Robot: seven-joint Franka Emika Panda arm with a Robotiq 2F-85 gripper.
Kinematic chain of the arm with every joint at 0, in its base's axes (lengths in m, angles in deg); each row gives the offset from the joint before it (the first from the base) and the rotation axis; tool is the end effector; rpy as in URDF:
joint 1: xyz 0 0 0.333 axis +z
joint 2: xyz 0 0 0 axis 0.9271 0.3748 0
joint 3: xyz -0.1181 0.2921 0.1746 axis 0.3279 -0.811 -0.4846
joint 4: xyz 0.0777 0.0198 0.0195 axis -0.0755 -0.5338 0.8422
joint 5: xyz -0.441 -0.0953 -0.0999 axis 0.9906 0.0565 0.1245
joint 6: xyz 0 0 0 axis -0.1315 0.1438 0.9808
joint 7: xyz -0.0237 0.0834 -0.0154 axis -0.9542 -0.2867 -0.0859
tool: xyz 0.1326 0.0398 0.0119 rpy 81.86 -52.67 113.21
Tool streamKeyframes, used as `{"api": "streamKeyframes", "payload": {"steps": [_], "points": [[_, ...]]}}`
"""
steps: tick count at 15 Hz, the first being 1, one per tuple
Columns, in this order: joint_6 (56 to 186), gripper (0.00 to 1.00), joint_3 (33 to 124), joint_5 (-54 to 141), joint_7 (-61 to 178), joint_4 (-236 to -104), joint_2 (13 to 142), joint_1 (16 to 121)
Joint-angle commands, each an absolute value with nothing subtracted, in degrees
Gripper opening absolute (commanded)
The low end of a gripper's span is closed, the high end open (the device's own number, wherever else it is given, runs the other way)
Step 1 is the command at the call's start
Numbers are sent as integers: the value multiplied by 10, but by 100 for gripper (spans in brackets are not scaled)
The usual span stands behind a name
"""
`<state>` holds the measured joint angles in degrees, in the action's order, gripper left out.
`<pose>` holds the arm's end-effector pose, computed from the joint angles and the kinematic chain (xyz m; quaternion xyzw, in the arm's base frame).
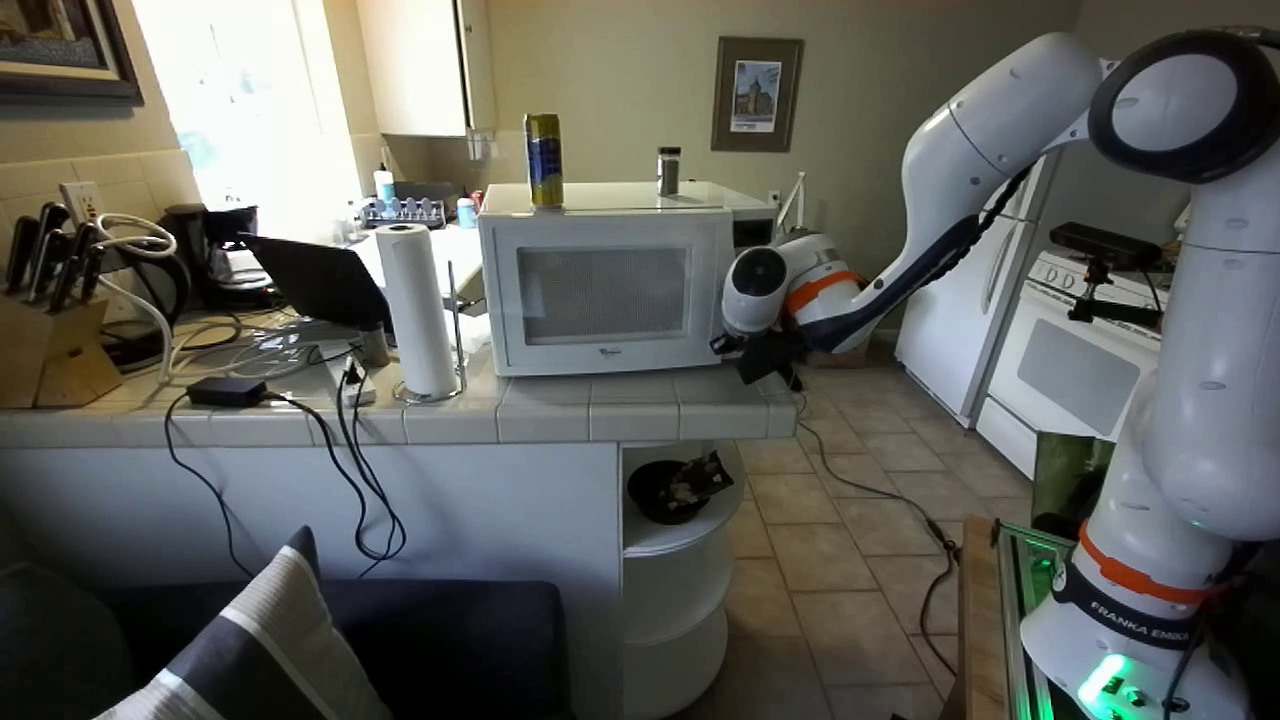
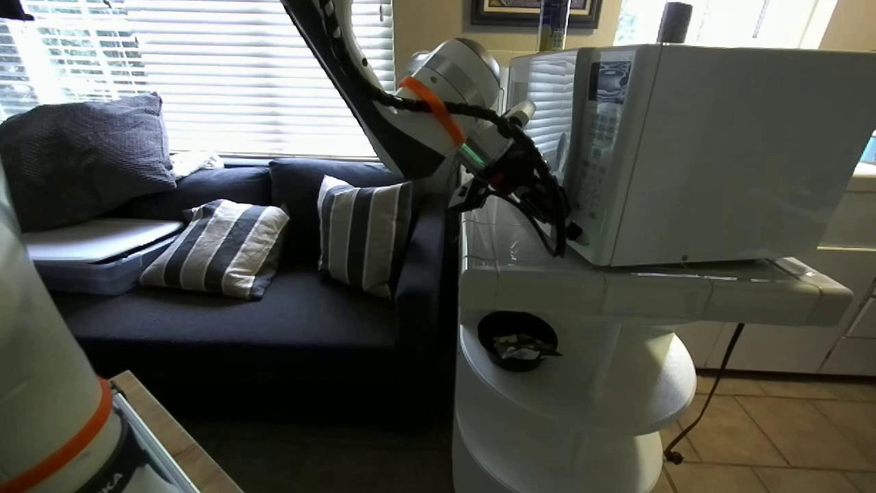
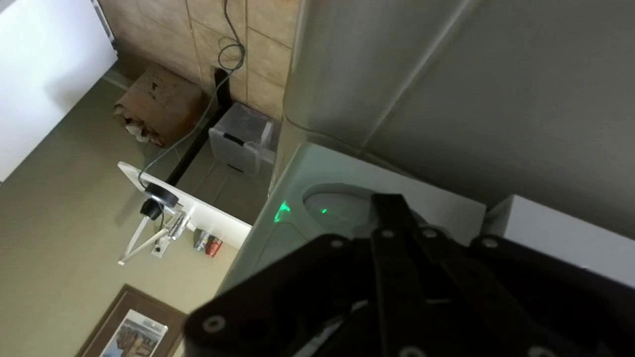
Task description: Open the microwave door.
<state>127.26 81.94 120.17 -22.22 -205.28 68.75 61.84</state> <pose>0.5965 -0.1658 0.2932 0.8591 -0.2706 0.2785 0.3334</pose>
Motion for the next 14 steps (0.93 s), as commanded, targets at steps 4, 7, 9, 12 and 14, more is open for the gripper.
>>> {"api": "streamKeyframes", "payload": {"steps": [4,7,9,12,14], "points": [[1373,0,820,1183,-122,-2097,661,593],[1405,0,818,1128,-40,-2139,626,592],[1391,0,812,1051,36,-2178,600,600],[1396,0,803,926,156,-2227,556,612],[1385,0,798,830,222,-2251,527,626]]}}
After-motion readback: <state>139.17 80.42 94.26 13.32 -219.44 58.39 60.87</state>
